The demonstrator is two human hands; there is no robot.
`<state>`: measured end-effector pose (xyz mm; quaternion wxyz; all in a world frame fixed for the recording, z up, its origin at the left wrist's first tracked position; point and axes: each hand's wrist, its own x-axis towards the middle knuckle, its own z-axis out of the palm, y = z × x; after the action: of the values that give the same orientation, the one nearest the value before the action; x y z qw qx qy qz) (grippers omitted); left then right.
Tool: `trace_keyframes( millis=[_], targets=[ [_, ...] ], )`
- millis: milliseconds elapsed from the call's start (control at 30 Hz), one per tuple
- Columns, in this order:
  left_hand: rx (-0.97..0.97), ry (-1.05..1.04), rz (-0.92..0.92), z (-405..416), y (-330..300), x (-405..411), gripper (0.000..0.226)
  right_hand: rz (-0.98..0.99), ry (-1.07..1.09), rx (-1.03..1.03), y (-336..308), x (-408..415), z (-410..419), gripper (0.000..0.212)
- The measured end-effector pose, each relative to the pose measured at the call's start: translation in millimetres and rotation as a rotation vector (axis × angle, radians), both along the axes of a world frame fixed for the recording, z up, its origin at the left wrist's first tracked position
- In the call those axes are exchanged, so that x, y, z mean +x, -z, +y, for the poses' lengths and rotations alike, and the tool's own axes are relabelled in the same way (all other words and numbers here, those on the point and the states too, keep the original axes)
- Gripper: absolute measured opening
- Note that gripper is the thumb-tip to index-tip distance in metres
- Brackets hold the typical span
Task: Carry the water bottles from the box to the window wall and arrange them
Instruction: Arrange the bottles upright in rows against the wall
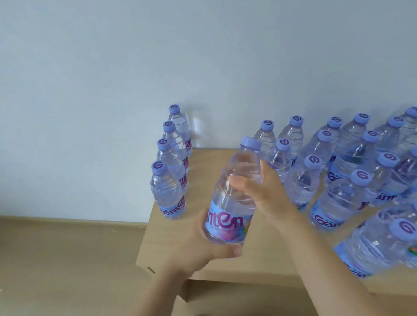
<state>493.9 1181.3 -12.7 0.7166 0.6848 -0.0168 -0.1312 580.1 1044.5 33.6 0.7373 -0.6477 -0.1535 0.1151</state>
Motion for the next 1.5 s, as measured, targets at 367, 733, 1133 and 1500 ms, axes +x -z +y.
trace_keyframes(
  millis=[367, 733, 1133, 1500],
  targets=[
    [0.176, -0.385, -0.027, 17, 13, -16, 0.069, -0.022, -0.034, -0.362, -6, -6, 43, 0.063],
    [-0.031, -0.028, 0.044, 57, 6, -38, 0.017, 0.086, -0.336, -0.328, 5, -13, 71, 0.091],
    [0.468, -0.563, 0.178, 81, 87, -40, 0.058, 0.011, -0.01, -0.495, 71, -50, 115, 0.057],
    [0.565, -0.467, 0.197, 110, 101, -12, 0.056, -0.123, 0.073, -0.563, 81, -49, 140, 0.061]
  ],
)
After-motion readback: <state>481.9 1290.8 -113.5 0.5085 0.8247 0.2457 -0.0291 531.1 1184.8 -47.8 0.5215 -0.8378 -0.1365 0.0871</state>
